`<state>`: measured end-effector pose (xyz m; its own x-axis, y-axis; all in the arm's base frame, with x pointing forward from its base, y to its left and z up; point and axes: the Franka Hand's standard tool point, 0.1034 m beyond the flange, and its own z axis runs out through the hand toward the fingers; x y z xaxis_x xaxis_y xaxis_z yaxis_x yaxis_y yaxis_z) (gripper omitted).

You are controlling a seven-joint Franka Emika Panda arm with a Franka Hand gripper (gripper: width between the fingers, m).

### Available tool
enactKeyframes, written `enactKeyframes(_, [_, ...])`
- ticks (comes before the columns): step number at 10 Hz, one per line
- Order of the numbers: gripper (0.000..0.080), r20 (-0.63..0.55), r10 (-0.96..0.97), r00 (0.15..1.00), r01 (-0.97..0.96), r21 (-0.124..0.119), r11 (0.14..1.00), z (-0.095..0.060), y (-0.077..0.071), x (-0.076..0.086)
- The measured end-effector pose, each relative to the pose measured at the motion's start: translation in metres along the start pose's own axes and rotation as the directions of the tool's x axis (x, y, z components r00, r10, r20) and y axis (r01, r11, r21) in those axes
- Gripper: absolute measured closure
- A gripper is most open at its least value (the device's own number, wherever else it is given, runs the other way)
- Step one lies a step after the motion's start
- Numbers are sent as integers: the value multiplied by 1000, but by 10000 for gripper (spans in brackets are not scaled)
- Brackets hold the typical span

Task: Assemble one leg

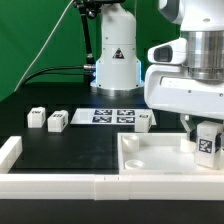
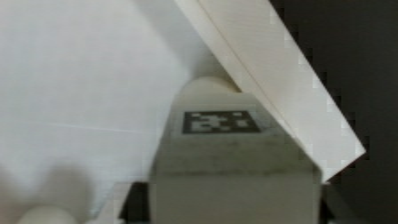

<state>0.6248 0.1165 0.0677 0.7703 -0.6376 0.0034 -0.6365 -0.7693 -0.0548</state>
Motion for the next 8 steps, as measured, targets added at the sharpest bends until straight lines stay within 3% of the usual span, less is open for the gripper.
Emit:
enactKeyframes(1, [509, -1, 90, 996, -90, 0, 996, 0, 1, 0])
enactKeyframes(3, [508, -2, 53, 999, -53, 0, 999, 0, 1, 0])
enactKeyframes(4, [334, -2, 44, 999, -44, 1, 999, 0, 0, 0])
enactKeyframes(5, [216, -1, 2, 1000, -2, 3, 1000, 0, -2, -2])
enactKeyframes(8, [154, -3, -397, 918, 397, -2, 918, 0, -6, -7])
